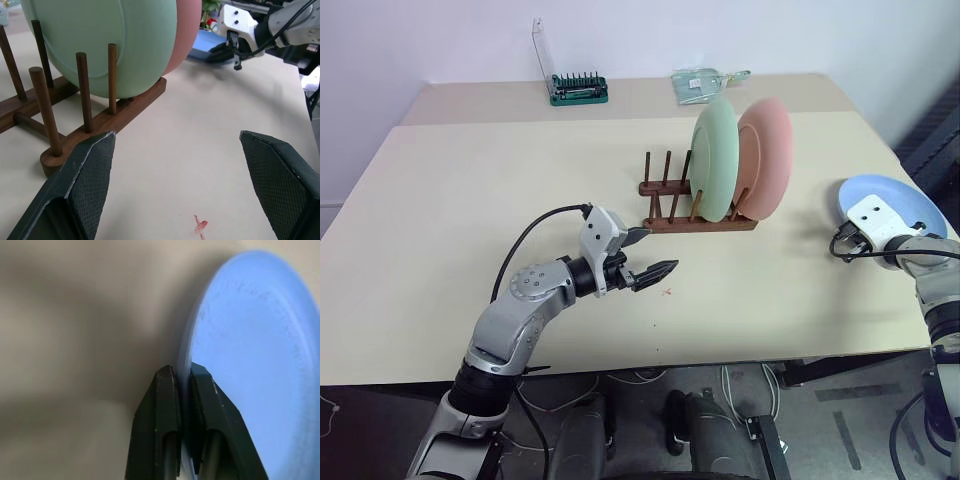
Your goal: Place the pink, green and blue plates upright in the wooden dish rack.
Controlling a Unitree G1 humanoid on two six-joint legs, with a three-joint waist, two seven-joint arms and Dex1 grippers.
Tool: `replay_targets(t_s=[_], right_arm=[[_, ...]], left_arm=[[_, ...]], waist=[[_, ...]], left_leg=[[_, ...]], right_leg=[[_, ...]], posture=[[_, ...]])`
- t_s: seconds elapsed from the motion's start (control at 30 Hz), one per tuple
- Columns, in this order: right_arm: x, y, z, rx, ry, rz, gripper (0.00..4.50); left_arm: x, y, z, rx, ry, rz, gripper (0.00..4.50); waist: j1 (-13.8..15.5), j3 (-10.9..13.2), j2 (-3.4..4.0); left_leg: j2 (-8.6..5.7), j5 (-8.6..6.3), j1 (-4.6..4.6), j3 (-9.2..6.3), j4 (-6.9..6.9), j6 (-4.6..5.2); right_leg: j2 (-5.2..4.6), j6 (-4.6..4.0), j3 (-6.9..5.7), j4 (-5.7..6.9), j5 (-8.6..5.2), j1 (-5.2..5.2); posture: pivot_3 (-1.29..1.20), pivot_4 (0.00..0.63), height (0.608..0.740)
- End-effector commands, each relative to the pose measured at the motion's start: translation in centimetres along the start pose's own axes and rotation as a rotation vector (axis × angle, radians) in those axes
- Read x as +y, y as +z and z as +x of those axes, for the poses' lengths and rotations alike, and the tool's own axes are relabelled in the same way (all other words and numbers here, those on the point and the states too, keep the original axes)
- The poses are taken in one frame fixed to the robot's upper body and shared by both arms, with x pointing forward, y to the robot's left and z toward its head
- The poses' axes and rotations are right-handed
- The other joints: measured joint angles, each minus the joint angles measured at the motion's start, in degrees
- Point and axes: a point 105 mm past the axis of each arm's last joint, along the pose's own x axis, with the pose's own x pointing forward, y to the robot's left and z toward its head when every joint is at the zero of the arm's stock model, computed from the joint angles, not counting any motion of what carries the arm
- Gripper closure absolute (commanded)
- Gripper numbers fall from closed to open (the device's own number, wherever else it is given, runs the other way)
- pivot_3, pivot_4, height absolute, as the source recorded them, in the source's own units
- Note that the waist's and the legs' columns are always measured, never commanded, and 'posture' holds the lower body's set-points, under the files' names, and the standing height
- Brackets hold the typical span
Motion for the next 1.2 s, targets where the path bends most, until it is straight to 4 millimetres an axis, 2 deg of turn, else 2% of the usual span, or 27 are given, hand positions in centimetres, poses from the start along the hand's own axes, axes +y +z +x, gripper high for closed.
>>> replay_targets(t_s=[0.03, 0.07, 0.1, 0.2, 0.27, 0.3, 0.43, 0.5, 0.53, 0.6, 0.67, 0.8, 0.93, 1.2], right_arm=[[-6.3, 9.7, -2.8, -0.364, -0.312, -0.024, 4.38], [-7.1, 11.7, -3.7, -0.438, -0.358, -0.009, 4.38], [-7.5, 12.8, -4.3, -0.481, -0.384, 0.002, 4.38], [-8.8, 20.7, -8.8, -0.787, -0.427, 0.073, 4.38], [-8.0, 25.4, -11.9, -1.020, -0.281, 0.243, 4.38], [-7.2, 27.0, -13.2, -1.109, -0.193, 0.289, 4.38], [-3.2, 30.5, -17.4, -1.344, 0.279, 0.529, 4.38], [-1.4, 31.3, -18.7, -1.379, 0.493, 0.627, 4.38], [0.3, 31.8, -19.1, -1.373, 0.615, 0.654, 4.38], [2.7, 32.3, -19.4, -1.329, 0.783, 0.710, 4.38], [4.1, 32.6, -19.1, -1.275, 0.882, 0.786, 4.38], [5.4, 33.0, -15.8, -1.077, 0.924, 1.014, 4.38], [7.1, 32.1, -12.9, -0.896, 0.926, 1.108, 4.38], [8.1, 30.8, -10.2, -0.750, 0.876, 1.202, 4.38]], left_arm=[[-0.3, 1.3, -0.3, -0.040, -0.008, 0.045, 0.39], [-0.3, 1.3, -0.3, -0.039, -0.009, 0.045, 0.39], [-0.3, 1.2, -0.3, -0.038, -0.011, 0.045, 0.39], [-0.3, 1.4, -0.1, -0.049, -0.009, 0.033, 0.39], [-0.3, 1.5, -0.1, -0.056, -0.008, 0.029, 0.39], [-0.2, 1.6, -0.1, -0.060, -0.003, 0.034, 0.39], [1.7, 2.3, -0.6, -0.099, 0.105, 0.049, 0.39], [2.9, 2.8, -1.2, -0.134, 0.178, 0.050, 0.39], [3.7, 2.9, -2.0, -0.145, 0.218, 0.053, 0.39], [4.7, 2.9, -3.2, -0.144, 0.264, 0.068, 0.39], [5.4, 2.7, -4.1, -0.134, 0.292, 0.076, 0.39], [6.2, 2.1, -5.6, -0.096, 0.316, 0.090, 0.39], [5.8, 1.9, -5.5, -0.088, 0.305, 0.090, 0.39], [4.8, 1.6, -4.7, -0.089, 0.271, 0.074, 0.39]], waist=[[-0.34, 0.02, 0.06], [-0.55, 0.02, 0.10], [-0.64, 0.01, 0.11], [-0.54, 0.01, 0.12], [-0.60, 0.00, 0.13], [-0.54, 0.00, 0.14], [0.33, -0.03, 0.08], [0.30, -0.03, 0.08], [0.19, -0.03, 0.08], [0.00, -0.03, 0.08], [-0.13, -0.04, 0.09], [-0.14, -0.05, 0.10], [0.15, -0.05, 0.10], [-0.14, -0.04, 0.10]], left_leg=[[0.01, 0.00, 0.01, 0.02, 0.00, 0.00], [0.03, 0.00, 0.00, 0.03, -0.01, 0.00], [0.03, 0.00, 0.02, 0.04, -0.02, -0.01], [0.08, 0.03, 0.04, 0.07, -0.04, -0.05], [0.13, 0.03, 0.04, 0.05, -0.05, -0.05], [0.14, 0.03, 0.05, 0.05, -0.05, -0.05], [0.24, 0.02, 0.04, -0.02, -0.04, -0.05], [0.21, 0.02, 0.02, -0.06, 0.02, -0.03], [0.18, 0.01, 0.01, -0.11, 0.05, 0.01], [0.16, 0.00, 0.01, -0.10, 0.07, 0.06], [0.19, 0.00, 0.02, -0.11, 0.05, 0.06], [0.19, 0.00, 0.03, 0.06, 0.02, 0.06], [0.15, 0.01, -0.04, 0.07, 0.04, 0.06], [0.17, 0.00, -0.04, 0.09, 0.01, 0.07]], right_leg=[[0.00, 0.01, 0.01, 0.01, 0.00, -0.02], [0.00, 0.01, 0.08, 0.07, 0.01, -0.10], [0.00, 0.03, 0.15, 0.14, 0.02, -0.15], [0.09, 0.02, 0.13, 0.18, 0.01, -0.13], [0.12, 0.02, 0.14, 0.19, 0.02, -0.15], [0.13, 0.01, 0.14, 0.21, 0.02, -0.14], [0.13, -0.17, 0.05, 0.20, 0.11, -0.04], [-0.03, -0.20, -0.02, 0.18, 0.14, 0.03], [-0.10, -0.21, -0.01, 0.16, 0.14, 0.03], [-0.14, -0.20, 0.00, 0.15, 0.16, 0.03], [-0.11, -0.18, 0.00, 0.21, 0.17, -0.01], [-0.06, -0.18, 0.00, 0.28, 0.18, -0.07], [-0.11, -0.19, -0.01, 0.22, 0.17, -0.06], [-0.06, -0.17, 0.00, 0.21, 0.18, -0.09]], posture=[[0.00, 0.150, 0.730], [0.00, 0.150, 0.730], [0.00, 0.150, 0.730], [0.00, 0.150, 0.730], [0.00, 0.150, 0.730], [0.00, 0.150, 0.730], [0.00, 0.150, 0.730], [0.00, 0.150, 0.730], [0.00, 0.150, 0.730], [0.00, 0.150, 0.730], [0.00, 0.150, 0.730], [0.00, 0.150, 0.730], [0.00, 0.150, 0.730], [0.00, 0.150, 0.730]])
